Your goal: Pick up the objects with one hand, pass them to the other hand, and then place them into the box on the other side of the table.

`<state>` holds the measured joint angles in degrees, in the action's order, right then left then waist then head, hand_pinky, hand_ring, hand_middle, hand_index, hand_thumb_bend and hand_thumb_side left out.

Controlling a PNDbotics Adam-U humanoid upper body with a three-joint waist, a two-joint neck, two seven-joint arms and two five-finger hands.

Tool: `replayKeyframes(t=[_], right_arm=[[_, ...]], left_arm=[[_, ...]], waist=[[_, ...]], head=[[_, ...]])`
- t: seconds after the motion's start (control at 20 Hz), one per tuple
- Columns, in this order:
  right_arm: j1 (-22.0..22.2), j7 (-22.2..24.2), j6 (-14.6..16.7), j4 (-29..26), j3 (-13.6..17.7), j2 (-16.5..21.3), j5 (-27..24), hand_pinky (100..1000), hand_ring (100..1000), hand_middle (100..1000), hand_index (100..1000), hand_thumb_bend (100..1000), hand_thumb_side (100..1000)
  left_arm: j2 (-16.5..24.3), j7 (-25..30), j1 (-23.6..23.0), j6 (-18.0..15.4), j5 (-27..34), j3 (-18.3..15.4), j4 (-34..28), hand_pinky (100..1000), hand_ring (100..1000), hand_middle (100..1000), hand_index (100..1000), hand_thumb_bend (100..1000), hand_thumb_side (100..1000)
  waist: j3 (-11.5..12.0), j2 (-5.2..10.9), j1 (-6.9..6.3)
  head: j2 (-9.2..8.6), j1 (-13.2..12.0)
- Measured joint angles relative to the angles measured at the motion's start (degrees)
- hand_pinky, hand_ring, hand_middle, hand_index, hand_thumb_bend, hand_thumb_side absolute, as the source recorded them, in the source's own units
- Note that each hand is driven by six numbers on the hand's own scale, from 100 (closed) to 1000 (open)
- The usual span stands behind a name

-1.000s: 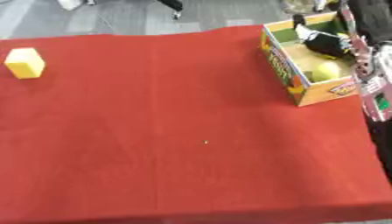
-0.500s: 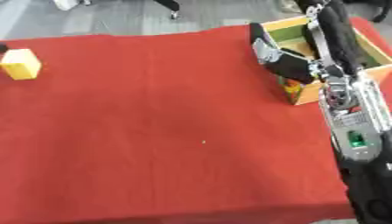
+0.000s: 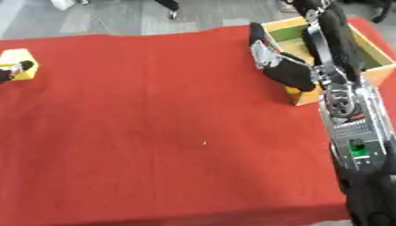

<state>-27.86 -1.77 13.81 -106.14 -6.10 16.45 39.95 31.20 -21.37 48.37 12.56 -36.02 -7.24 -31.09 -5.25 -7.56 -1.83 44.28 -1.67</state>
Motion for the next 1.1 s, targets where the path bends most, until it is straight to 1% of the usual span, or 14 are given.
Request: replayKeyframes(t=[0.15, 0.25, 0.35, 0.5, 0.65, 0.7, 0.8, 0.95, 1.1], right_arm=[[0.00, 0.08, -0.02, 0.00, -0.18, -0.01, -0.41, 768, 804, 790, 779, 126, 519], [-0.04, 0.13, -0.03, -0.01, -0.29, -0.03, -0.49, 768, 803, 789, 778, 121, 520], [-0.14, 0.16, -0.01, -0.10, -0.32, -0.11, -0.69, 768, 802, 788, 775, 110, 522], [-0.39, 0.27, 0.12, -0.20, -0.49, -0.44, -0.95, 767, 801, 787, 772, 100, 526], [-0.47, 0.31, 0.22, -0.55, -0.64, -0.60, -1.09, 766, 801, 786, 771, 100, 526], [-0.59, 0.30, 0.23, -0.71, -0.64, -0.60, -1.16, 766, 801, 786, 770, 100, 528], [-0.80, 0.27, 0.28, -0.89, -0.64, -0.63, -1.24, 766, 801, 786, 769, 100, 529], [-0.88, 0.28, 0.30, -0.91, -0.65, -0.80, -1.36, 766, 801, 786, 767, 100, 532], [-0.89, 0.30, 0.32, -0.92, -0.66, -1.00, -1.43, 765, 801, 786, 763, 100, 535]], left_arm=[[0.00, -2.44, 0.00, 0.38, 2.50, 0.01, 1.60, 745, 676, 651, 775, 983, 662], [0.00, -2.85, 0.00, 0.16, 4.03, 0.03, 2.58, 748, 681, 657, 777, 982, 669], [0.00, -2.72, 0.00, -0.22, 5.38, 0.03, 3.45, 752, 688, 667, 783, 999, 694], [0.17, -2.76, 0.11, -0.98, 7.24, 0.02, 4.22, 753, 691, 670, 783, 1000, 713], [0.29, -4.15, 0.35, -1.41, 8.89, -0.08, 4.36, 752, 691, 669, 780, 1000, 704], [0.39, -4.98, 0.60, -1.42, 9.42, -0.32, 4.36, 751, 691, 668, 778, 966, 671], [0.78, -7.16, 1.06, -1.35, 10.67, -0.70, 4.37, 750, 690, 666, 775, 930, 645], [1.06, -10.96, 1.53, -1.37, 12.63, -1.04, 4.46, 750, 689, 664, 770, 909, 632], [1.29, -13.84, 1.87, -1.73, 14.53, -1.06, 4.76, 739, 675, 647, 752, 847, 601]], waist=[[-0.20, -0.23, 0.00], [-0.52, -0.38, 0.00], [-0.94, -0.77, 0.00], [-1.54, -1.75, 0.00], [-2.14, -2.92, 0.00], [-2.36, -3.23, 0.00], [-2.79, -3.83, 0.00], [-3.33, -4.43, 0.00], [-3.64, -4.83, 0.00]], head=[[0.00, -0.05], [0.00, -0.26], [0.00, -0.63], [0.00, -1.64], [0.00, -2.83], [0.00, -3.16], [-0.05, -3.66], [-0.22, -4.10], [-0.68, -4.36]])
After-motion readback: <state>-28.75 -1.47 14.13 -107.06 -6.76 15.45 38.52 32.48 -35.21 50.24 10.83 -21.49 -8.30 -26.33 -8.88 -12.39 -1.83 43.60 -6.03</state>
